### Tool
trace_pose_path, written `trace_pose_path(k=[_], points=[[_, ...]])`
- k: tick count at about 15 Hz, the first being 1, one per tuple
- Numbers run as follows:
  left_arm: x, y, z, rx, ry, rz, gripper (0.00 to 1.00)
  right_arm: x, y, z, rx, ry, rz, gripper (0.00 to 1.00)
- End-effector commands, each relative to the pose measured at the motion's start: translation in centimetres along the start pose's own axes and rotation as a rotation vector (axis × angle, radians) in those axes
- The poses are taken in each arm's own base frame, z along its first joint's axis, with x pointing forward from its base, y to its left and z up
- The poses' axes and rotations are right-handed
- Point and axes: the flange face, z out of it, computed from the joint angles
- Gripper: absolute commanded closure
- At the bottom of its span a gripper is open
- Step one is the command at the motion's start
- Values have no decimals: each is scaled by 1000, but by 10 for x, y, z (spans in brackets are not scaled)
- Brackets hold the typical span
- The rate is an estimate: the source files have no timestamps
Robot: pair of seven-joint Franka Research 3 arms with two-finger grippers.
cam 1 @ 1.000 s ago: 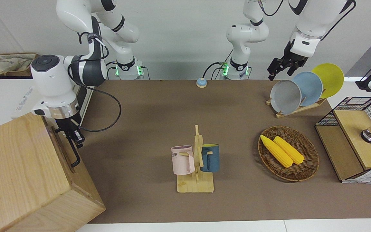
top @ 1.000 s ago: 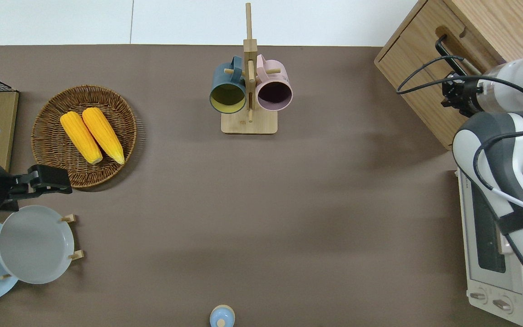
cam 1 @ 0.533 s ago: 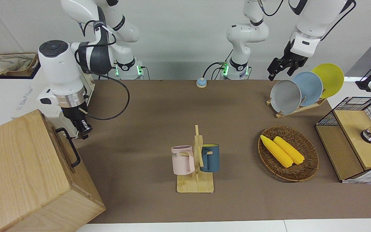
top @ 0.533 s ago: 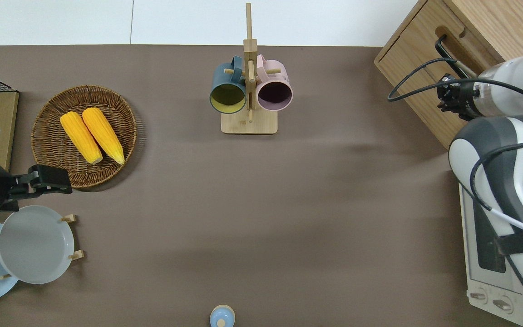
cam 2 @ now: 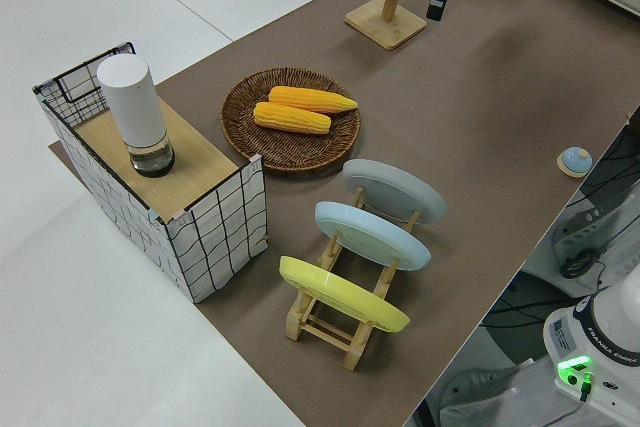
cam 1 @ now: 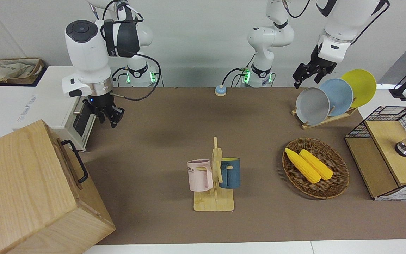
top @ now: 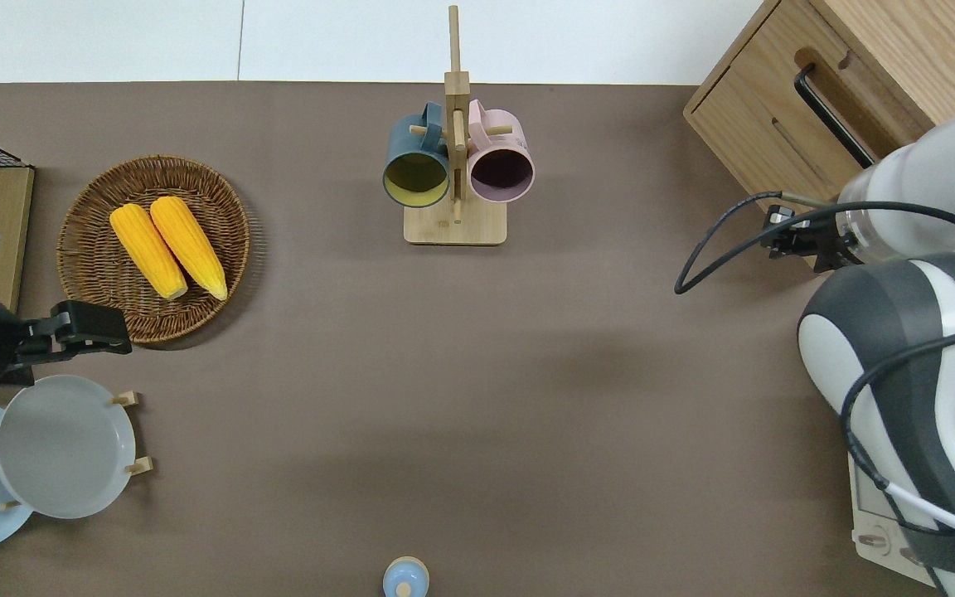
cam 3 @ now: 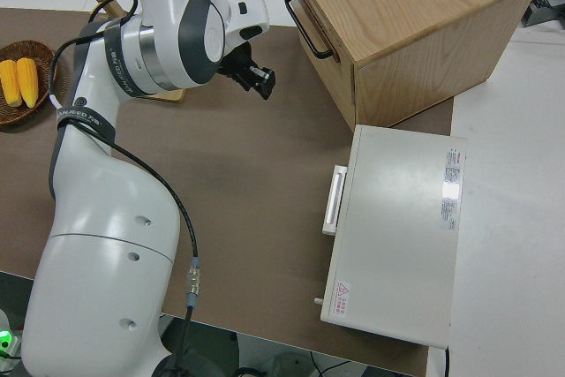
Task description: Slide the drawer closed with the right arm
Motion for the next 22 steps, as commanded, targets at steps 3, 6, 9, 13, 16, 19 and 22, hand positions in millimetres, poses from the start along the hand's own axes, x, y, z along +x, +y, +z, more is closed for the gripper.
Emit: trace_pose_path(k=[3, 6, 9, 13, 16, 19, 22], points=[[-4, -3, -4, 1, -5, 6, 7, -37, 8, -32, 42, -65, -249, 13], [-4, -3, -5, 0, -3, 6, 7, -55, 13, -54, 80, -92, -315, 13], [-4, -3, -5, 0, -4, 6, 7, -64, 18, -64, 136, -119, -337, 13], [-4, -3, -5, 0, -3, 6, 7, -63, 26, -67, 149, -133, -380, 13], [-4, -3, -5, 0, -3, 6, 7, -65, 21, -69, 139, -123, -388, 13], [-4, -3, -4, 1, -5, 6, 7, -65, 19, -75, 139, -109, -388, 13], [-4, -3, -4, 1, -5, 6, 7, -65, 19, -78, 141, -105, -386, 13]])
